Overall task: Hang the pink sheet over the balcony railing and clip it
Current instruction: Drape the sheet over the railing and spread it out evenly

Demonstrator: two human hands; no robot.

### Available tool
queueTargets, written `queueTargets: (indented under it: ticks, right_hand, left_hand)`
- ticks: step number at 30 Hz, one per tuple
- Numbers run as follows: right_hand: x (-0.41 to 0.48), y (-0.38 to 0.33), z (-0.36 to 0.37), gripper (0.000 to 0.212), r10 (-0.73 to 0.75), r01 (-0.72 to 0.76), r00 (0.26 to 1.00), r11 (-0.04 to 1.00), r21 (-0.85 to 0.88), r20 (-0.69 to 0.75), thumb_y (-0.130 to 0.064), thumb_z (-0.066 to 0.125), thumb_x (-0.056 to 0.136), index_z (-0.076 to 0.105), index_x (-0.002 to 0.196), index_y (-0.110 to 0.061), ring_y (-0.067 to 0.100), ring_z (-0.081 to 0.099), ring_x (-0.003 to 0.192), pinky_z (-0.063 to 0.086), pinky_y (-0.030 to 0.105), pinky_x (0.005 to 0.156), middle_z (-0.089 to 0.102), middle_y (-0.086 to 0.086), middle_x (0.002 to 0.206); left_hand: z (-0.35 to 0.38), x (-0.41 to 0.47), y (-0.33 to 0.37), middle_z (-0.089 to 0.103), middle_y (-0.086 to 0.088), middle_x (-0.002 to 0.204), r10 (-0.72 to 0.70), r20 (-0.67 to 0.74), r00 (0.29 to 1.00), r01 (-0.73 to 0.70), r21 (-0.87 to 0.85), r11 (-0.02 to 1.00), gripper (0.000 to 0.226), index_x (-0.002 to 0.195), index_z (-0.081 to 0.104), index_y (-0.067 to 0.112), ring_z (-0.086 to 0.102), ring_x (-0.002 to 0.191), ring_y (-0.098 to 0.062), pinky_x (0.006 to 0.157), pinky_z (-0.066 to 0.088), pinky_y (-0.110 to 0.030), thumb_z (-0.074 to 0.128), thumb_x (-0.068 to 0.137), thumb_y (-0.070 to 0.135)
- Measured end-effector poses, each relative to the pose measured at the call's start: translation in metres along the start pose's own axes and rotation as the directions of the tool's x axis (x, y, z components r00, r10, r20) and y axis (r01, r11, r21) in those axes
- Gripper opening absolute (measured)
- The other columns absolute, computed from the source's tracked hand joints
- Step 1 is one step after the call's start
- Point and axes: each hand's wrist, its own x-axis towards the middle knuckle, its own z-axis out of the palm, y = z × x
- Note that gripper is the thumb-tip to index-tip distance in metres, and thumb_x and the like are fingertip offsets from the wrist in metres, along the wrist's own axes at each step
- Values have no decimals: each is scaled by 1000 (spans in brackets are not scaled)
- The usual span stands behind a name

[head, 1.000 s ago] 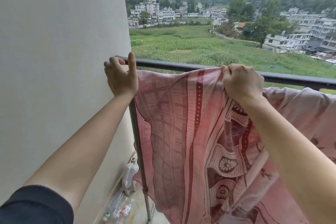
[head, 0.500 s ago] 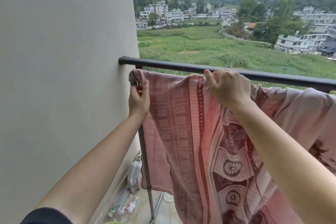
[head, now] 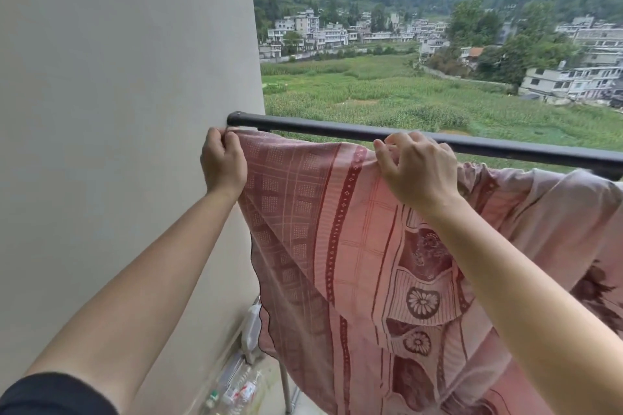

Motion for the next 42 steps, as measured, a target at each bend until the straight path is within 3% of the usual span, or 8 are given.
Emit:
queueTargets:
  ticks: [4,11,14,18,24,30,37,42]
  right_hand:
    - [-1,1,1,51,-10,10,1000,1000,-5,-21,-55,33,100,66,99,-16,27,65,80,47,37,73,69,6,93]
    - [-4,25,-7,70,-32,37,999,974,-225,28,-64,24,100,47,51,-20,9,39,33,23,13,43,42,-7,40]
    - [-12,61,-25,72,-8,3,1000,966,-258,-17,-59,24,101,44,46,-18,7,32,30,24,12,45,38,-6,36]
    - [-26,83,-32,62,-27,10,998,959,-282,-55,-49,26,100,44,50,-18,9,33,34,23,15,47,38,-7,41]
    - [-46,90,-47,51,-48,22,994,965,-261,-96,-43,36,103,61,71,-13,26,58,60,40,33,62,60,3,66]
    - [-89,139,-90,52,113,-124,992,968,-220,-61,-48,32,105,56,136,-14,31,56,122,37,47,106,61,11,134]
    - [-140,240,-138,58,378,-333,925,865,-376,49,-58,14,103,49,136,-25,31,41,135,20,51,119,53,11,139]
    - [-168,291,-177,60,458,-388,887,811,-438,62,-61,8,102,49,127,-26,32,39,134,22,55,117,52,10,133]
  left_hand:
    - [5,46,27,65,-10,95,96,-64,993,-87,139,986,26,98,62,1,55,85,-24,71,37,-26,44,95,20]
    - [23,68,4,70,-13,106,-326,357,876,150,440,885,32,101,73,9,64,94,-30,74,47,-33,57,84,33]
    - [37,39,13,69,-12,99,-201,251,947,75,435,897,27,85,68,14,61,94,-33,75,46,-33,48,92,31]
    - [47,11,16,54,-14,126,-134,52,990,100,418,903,34,116,50,12,48,119,-35,97,38,-45,46,89,33]
    - [82,-48,50,71,-11,99,316,411,855,-509,552,661,48,93,67,16,59,101,-34,102,30,-50,28,101,42]
    - [122,-120,85,71,-8,90,489,505,711,-691,373,619,48,88,66,16,61,87,-31,96,36,-48,28,102,41]
    - [169,-231,133,67,-3,118,627,622,469,-831,69,553,53,133,55,20,61,105,-26,104,33,-51,24,101,50]
    - [169,-236,122,67,-9,103,553,579,599,-768,223,600,60,118,59,20,57,97,-31,103,29,-55,13,99,54]
